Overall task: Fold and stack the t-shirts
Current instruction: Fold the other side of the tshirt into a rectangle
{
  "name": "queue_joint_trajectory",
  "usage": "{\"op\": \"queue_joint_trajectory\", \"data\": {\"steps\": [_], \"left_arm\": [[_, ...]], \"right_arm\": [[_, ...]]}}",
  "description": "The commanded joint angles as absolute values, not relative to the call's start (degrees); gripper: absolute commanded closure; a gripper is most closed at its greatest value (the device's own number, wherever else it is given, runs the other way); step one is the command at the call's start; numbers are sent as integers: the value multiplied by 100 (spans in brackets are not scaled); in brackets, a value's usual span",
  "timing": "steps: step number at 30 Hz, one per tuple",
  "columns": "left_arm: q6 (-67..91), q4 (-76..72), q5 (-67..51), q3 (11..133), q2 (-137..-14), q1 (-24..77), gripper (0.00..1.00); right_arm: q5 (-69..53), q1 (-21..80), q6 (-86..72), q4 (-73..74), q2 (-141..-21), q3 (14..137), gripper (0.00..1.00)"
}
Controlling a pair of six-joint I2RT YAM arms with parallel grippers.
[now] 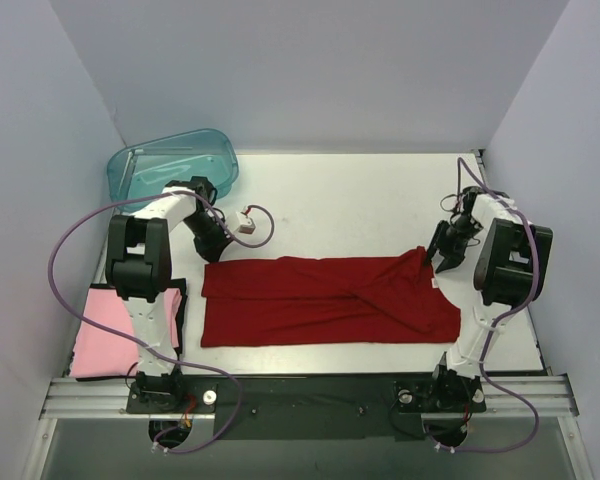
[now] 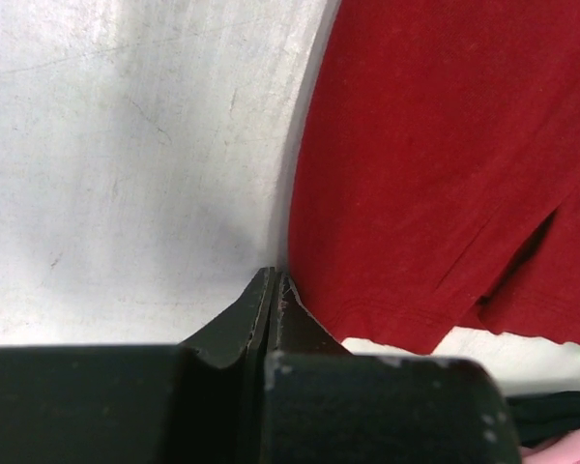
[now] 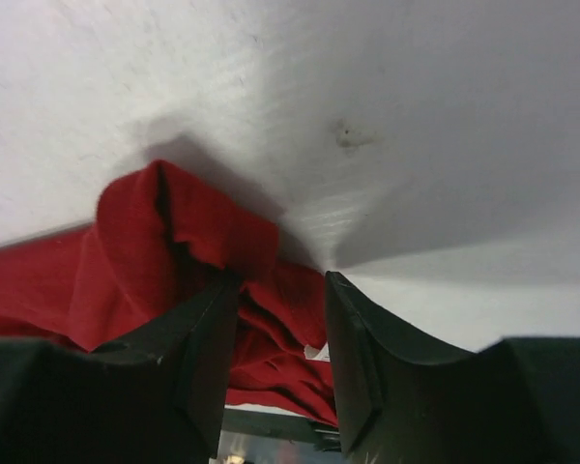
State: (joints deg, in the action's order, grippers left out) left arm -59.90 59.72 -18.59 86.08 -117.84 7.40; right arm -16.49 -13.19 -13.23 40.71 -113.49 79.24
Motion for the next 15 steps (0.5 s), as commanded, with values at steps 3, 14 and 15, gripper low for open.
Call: {"op": "queue_joint_trajectory", "data": {"steps": [3,14,15], "left_arm": [[-5924,6433,-2136,9070,-11768,756,81],[-5748,6135,-2004,8947,-11637,765,80],[-5748,6135,-2004,8947,-11654,773,80]], "right_arm": [[-2013,-1222,-1379,3964,-11505,7699,75],[763,359,-2021,4499,-10135,7147,100],[1156,682,-2143,4648,-10090,7085,100]]}}
